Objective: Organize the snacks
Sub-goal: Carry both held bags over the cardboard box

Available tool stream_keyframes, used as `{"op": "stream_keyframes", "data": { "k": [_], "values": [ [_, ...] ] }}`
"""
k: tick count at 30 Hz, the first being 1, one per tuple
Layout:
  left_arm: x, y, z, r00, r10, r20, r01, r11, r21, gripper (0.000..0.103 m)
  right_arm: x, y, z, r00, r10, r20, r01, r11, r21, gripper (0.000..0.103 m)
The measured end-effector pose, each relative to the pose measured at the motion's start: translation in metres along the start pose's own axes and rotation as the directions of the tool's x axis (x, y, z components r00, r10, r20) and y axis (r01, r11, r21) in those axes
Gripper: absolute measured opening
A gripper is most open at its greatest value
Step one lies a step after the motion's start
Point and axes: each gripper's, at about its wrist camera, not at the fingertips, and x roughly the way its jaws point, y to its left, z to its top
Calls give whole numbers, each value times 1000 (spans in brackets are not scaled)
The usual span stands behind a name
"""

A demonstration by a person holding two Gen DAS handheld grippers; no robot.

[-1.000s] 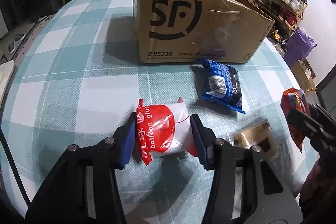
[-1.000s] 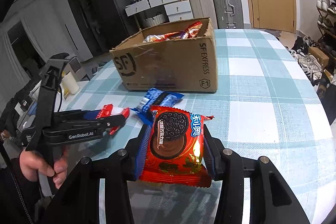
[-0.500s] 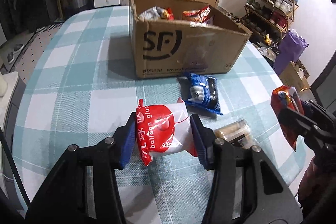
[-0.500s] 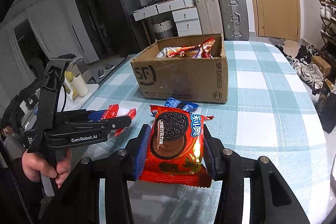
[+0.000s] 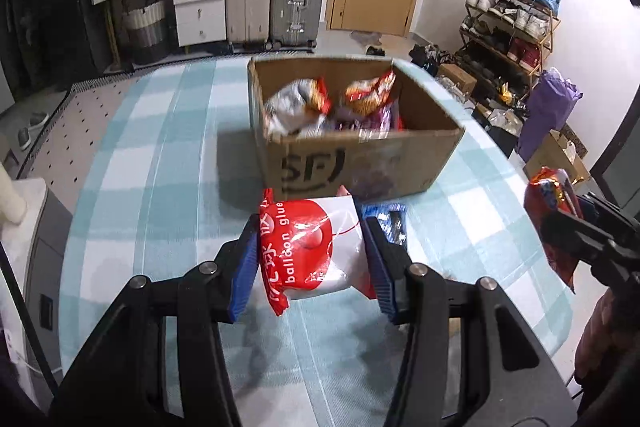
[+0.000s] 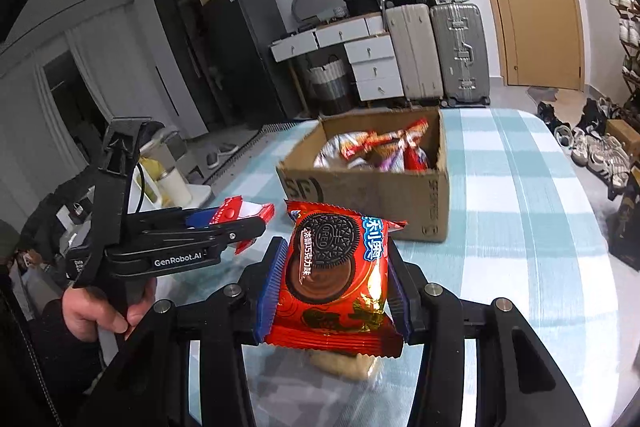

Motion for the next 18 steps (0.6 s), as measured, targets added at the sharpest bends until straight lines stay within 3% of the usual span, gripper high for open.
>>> {"op": "stream_keyframes", "data": {
  "k": [18],
  "values": [
    [-11,-14,111,996,-30,87,26,998,54,47,14,5,102,998,20,66,-14,996,-92,47]
  ]
}}
